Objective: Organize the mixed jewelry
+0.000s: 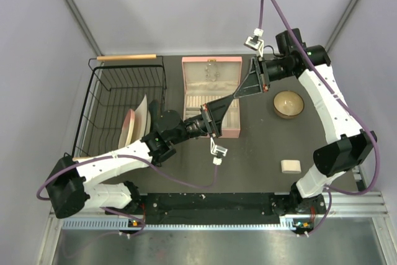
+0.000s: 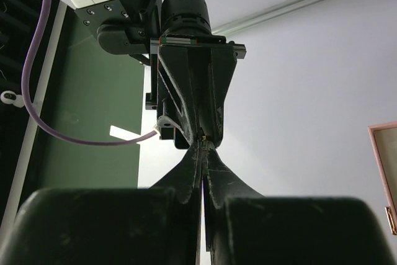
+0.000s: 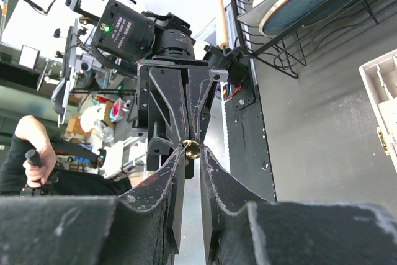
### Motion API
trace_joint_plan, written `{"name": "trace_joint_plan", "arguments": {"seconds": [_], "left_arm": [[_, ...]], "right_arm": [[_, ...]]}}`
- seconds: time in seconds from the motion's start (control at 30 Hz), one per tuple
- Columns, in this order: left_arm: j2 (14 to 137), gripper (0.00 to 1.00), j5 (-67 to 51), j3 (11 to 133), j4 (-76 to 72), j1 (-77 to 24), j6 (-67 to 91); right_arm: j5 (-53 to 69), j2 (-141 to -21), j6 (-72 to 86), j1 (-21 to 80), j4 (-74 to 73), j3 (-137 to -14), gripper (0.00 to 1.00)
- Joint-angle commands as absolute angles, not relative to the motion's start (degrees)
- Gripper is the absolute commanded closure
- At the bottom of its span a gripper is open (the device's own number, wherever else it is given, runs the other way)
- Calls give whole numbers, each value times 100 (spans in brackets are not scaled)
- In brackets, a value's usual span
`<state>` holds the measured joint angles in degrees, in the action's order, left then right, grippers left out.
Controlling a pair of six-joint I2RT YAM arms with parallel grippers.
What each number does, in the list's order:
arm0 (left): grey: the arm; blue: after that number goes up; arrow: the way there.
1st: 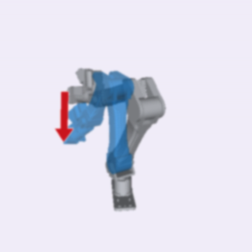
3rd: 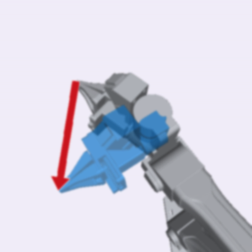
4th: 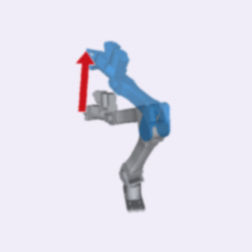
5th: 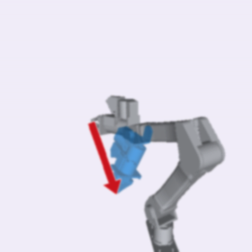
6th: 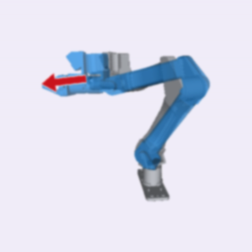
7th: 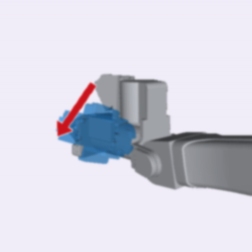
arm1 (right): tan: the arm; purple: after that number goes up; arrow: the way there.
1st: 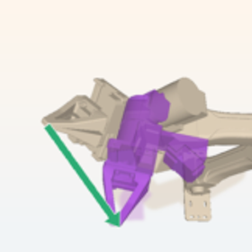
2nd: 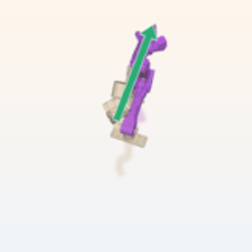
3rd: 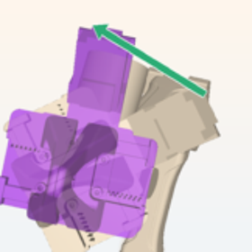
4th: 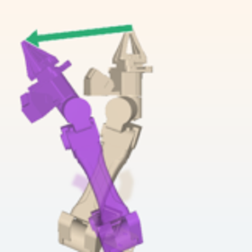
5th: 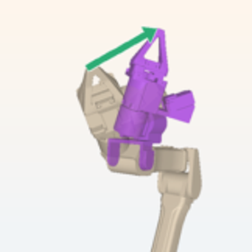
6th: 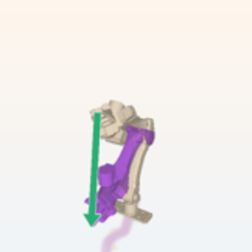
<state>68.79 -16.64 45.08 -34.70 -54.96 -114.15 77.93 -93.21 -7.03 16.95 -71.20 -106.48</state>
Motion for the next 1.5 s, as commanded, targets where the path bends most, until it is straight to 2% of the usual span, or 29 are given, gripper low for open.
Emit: {"name": "trace_joint_plan", "arguments": {"seconds": [0.0, 0.7, 0.8, 0.93, 0.97, 1.03, 1.07, 1.17, 1.4, 1.47], "left_arm": [[6873, 100, -1363, 4527, -3885, -5449, -11470], [6706, 100, -1108, 4070, -3744, -5449, -11400], [6636, 93, -1099, 4026, -3797, -5449, -11373], [6426, 79, -1038, 4060, -3841, -5458, -10831], [6373, 73, -933, 4113, -3632, -5484, -10663], [6206, 68, -415, 4481, -3132, -5554, -9989], [6153, 65, -213, 4700, -2163, -5581, -9706], [6100, 57, 377, 5675, -848, -5669, -8528], [6626, 55, 1072, 8075, 2867, -5669, -5865], [6723, 55, 1195, 8593, 3390, -5660, -5100]], "right_arm": [[7910, -9018, -835, 1916, -7365, -10538, 84], [7559, -8807, -958, 1925, -7348, -10608, 96], [7392, -8789, -1002, 1916, -7348, -10600, 96], [7199, -8745, -1142, 1916, -7356, -10556, 96], [7146, -8736, -1221, 1916, -7365, -10547, 96], [7040, -8728, -1361, 1907, -7383, -10494, 96], [6997, -8728, -1415, 1899, -7383, -10485, 96], [6803, -8745, -1616, 1898, -7418, -10485, 96], [5856, -8719, -1969, 1907, -7295, -10398, 96], [5617, -8710, -1881, 1907, -7094, -10258, 97]]}}
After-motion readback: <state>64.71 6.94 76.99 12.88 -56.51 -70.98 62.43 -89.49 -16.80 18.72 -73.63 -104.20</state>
